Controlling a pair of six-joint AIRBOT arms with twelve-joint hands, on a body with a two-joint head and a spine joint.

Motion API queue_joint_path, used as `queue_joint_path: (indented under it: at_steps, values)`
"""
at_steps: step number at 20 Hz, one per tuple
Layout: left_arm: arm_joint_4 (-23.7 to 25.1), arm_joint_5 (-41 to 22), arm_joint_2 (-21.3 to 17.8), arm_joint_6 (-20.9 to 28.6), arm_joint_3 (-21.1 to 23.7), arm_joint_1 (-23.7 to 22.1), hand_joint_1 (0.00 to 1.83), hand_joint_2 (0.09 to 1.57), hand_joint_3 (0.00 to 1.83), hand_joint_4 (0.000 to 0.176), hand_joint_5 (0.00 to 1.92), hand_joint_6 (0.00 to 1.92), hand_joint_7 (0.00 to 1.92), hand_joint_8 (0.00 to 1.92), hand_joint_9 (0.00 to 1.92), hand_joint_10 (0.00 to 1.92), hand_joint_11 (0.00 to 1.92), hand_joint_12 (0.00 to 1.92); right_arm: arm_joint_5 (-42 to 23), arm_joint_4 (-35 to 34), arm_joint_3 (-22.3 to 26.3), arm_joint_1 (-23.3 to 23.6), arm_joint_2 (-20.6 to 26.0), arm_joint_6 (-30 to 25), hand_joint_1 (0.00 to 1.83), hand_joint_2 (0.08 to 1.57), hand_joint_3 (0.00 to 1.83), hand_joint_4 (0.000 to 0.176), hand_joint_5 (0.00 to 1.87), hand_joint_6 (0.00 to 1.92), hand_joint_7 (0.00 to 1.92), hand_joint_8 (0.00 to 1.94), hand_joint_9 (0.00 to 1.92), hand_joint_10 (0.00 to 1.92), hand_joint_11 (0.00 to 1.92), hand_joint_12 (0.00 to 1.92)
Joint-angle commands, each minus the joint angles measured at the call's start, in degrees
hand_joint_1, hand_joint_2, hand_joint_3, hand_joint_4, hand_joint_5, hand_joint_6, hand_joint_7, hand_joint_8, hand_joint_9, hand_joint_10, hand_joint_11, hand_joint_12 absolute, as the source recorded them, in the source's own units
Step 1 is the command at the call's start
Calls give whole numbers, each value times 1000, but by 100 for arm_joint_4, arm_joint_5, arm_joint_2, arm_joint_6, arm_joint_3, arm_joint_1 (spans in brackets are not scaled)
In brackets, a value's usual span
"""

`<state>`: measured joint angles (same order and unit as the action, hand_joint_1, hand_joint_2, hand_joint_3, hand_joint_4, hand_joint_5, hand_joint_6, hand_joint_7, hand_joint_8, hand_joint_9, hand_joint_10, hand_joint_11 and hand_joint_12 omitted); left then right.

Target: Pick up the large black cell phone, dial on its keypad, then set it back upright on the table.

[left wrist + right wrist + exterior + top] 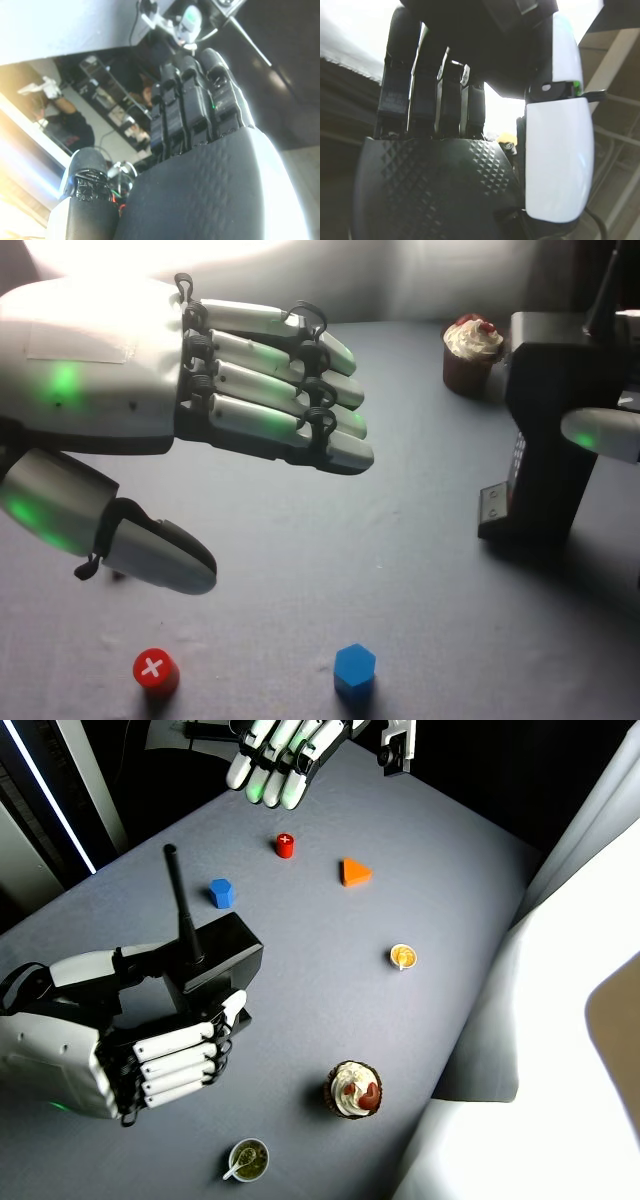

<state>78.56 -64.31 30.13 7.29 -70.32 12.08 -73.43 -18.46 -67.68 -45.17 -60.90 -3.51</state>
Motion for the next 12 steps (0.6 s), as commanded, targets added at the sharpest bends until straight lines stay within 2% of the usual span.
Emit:
queue_joint_path:
  at_steps: [1,4,7,10,12]
  values:
    - [-576,-240,-59,-12,-27,-133,0,1232,0,0,242,0,328,4,256,9,0,481,-809,-86,-10,52,104,-144,1374,1136,1,0,925,902,930,1073,849,1399,814,1421]
    - [-536,-189,-58,115,-44,-134,6,1233,0,0,297,10,364,7,291,9,0,595,-813,-25,-6,59,156,-172,1368,1156,0,0,930,855,887,1189,786,1463,788,1457]
    - [-303,43,-55,487,-51,-146,81,1242,1,0,309,5,378,4,292,4,0,538,-830,-16,13,158,166,-192,1361,1171,0,0,917,870,847,1283,756,1467,789,1414]
    - [-256,423,-61,772,-48,-171,112,1258,2,0,304,0,346,0,264,1,0,488,-849,-19,42,316,193,-212,1363,1166,1,0,903,904,845,1275,790,1425,830,1331]
    - [-183,747,-57,980,-42,-169,225,1302,4,0,302,1,391,5,368,20,0,775,-848,-19,74,354,215,-212,1367,1154,0,0,907,922,852,1217,847,1367,843,1279]
